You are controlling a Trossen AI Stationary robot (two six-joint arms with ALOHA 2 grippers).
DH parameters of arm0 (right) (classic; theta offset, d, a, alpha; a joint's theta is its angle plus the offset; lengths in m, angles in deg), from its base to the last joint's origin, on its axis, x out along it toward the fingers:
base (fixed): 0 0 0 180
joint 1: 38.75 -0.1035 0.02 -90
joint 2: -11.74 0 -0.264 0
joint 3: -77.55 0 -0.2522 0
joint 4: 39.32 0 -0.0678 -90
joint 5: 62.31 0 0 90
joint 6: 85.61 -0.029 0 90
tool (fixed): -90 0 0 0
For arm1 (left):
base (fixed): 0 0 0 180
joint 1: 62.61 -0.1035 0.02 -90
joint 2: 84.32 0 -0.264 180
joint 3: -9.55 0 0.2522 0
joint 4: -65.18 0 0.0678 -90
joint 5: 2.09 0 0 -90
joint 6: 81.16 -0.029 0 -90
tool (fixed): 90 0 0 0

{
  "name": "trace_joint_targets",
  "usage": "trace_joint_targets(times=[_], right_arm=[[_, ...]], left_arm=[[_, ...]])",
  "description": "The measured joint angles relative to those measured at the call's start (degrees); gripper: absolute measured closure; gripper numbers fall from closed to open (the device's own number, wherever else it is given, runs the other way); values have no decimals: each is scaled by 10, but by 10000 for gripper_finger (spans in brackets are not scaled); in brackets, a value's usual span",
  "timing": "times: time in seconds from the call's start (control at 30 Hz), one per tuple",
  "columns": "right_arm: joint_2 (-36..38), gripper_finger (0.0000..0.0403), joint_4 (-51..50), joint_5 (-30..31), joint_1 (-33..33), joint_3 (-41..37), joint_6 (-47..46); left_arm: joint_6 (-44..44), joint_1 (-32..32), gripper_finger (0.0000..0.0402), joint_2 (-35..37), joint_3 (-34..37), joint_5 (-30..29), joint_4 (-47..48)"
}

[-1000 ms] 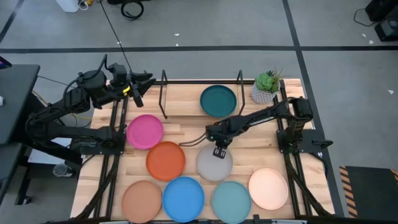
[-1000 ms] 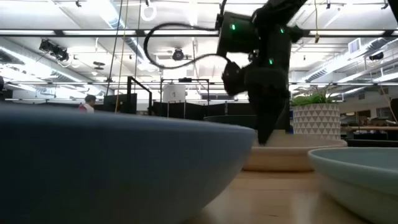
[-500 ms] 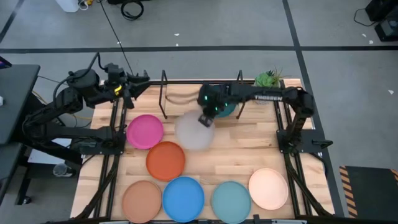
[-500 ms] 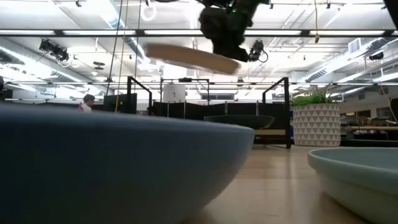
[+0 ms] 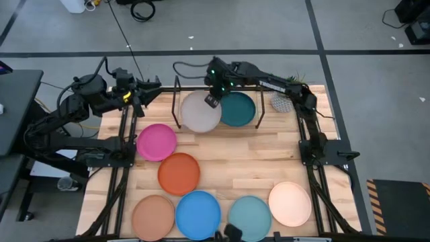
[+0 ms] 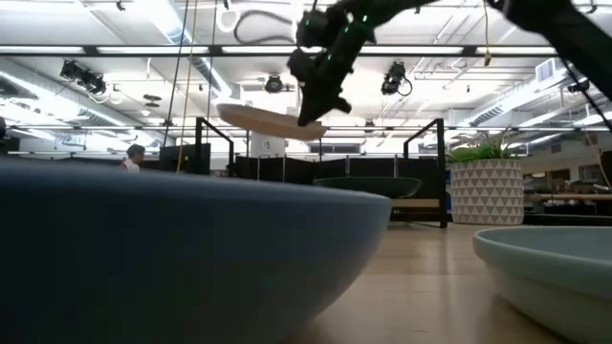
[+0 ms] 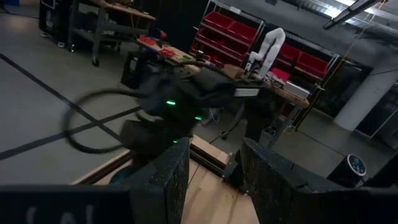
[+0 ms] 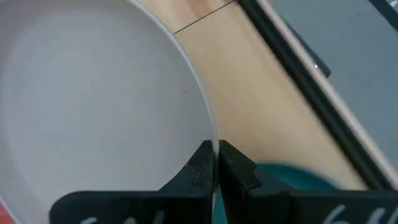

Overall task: Place and stack plates onto a shelf
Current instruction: Put the gray plate on the shelf

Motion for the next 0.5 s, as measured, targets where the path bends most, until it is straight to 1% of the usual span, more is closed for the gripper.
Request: trace_joint_targets(times=[0.13, 0.23, 0.3, 0.5], right_arm=[[-48, 386, 4, -8, 33, 43, 41], [-78, 386, 18, -35, 53, 69, 62], [-92, 386, 37, -57, 61, 78, 77], [-125, 384, 75, -76, 67, 80, 143]], left_arm=[[-4, 0, 249, -1, 0, -3, -5], [-5, 0, 249, -1, 0, -6, -1], [-14, 0, 249, -2, 0, -10, 4], [-19, 0, 249, -2, 0, -48, 4]])
